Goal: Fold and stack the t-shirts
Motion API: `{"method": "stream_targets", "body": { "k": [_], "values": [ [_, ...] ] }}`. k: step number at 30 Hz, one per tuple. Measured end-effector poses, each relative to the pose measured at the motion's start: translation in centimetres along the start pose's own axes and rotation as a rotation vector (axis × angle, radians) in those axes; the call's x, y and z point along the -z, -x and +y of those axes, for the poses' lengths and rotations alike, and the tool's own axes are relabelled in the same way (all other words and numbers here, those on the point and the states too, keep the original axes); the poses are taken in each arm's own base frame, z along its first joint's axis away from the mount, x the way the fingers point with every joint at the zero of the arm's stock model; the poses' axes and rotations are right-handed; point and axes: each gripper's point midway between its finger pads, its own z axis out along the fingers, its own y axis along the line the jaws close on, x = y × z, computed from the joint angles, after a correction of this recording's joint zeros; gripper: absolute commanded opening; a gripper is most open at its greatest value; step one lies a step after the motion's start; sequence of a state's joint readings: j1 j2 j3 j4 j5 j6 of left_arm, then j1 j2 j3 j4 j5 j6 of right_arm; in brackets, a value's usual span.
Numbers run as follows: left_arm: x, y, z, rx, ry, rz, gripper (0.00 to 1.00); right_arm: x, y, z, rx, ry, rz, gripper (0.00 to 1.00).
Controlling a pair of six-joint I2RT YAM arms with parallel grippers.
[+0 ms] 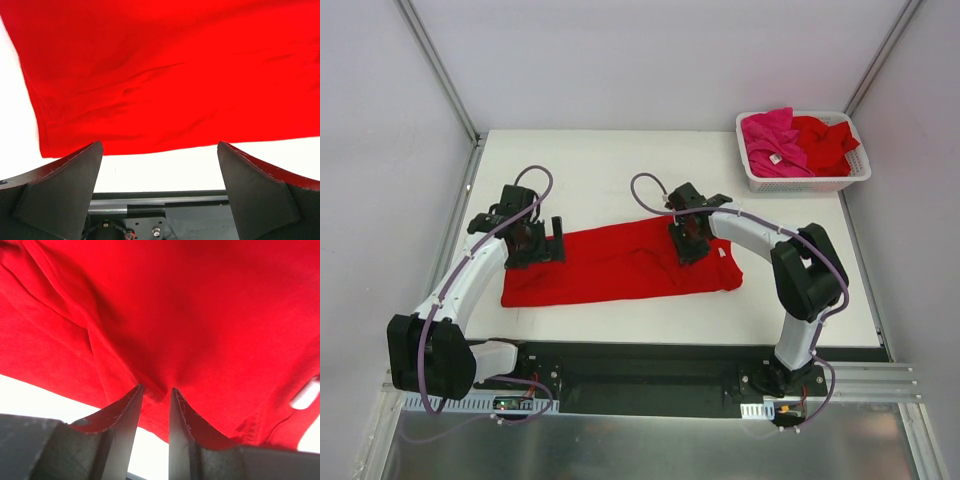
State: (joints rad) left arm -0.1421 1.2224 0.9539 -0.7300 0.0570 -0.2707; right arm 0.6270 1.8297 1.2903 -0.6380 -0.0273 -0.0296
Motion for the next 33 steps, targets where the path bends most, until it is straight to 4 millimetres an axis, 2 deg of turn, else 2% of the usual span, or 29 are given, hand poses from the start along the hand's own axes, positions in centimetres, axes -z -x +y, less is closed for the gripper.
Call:
{"method": "stream_targets", "body": {
  "k": [4, 7, 14, 16, 21, 33],
  "values": [
    [-0.2, -0.5, -0.1, 0.002, -0.010, 0.016, 0.99, -0.6, -1.5, 0.2, 0.014, -0.003, 0.031, 0.31],
    [-0.3, -0.6, -0.1, 0.003, -0.013, 0.019, 0.99, -0.7, -1.9, 0.4, 0.020, 0.001, 0.040, 0.29],
    [-0.3, -0.8, -0.1, 0.003, -0.016, 0.022, 0.99, -0.5, -2.0, 0.9, 0.028, 0.010, 0.037, 0.16],
    [-0.3, -0.8, -0.2, 0.003, -0.017, 0.021, 0.99, -0.3, -2.0, 1.1, 0.032, 0.014, 0.035, 0.11],
    [-0.3, -0.9, -0.1, 0.002, -0.018, 0.018, 0.99, 0.4, -1.9, 2.0, 0.047, 0.025, 0.030, 0.08],
    [-0.4, -1.2, -0.4, 0.003, -0.035, 0.026, 0.99, 3.0, -1.2, 5.3, 0.115, 0.076, -0.010, 0.07]
  ]
}}
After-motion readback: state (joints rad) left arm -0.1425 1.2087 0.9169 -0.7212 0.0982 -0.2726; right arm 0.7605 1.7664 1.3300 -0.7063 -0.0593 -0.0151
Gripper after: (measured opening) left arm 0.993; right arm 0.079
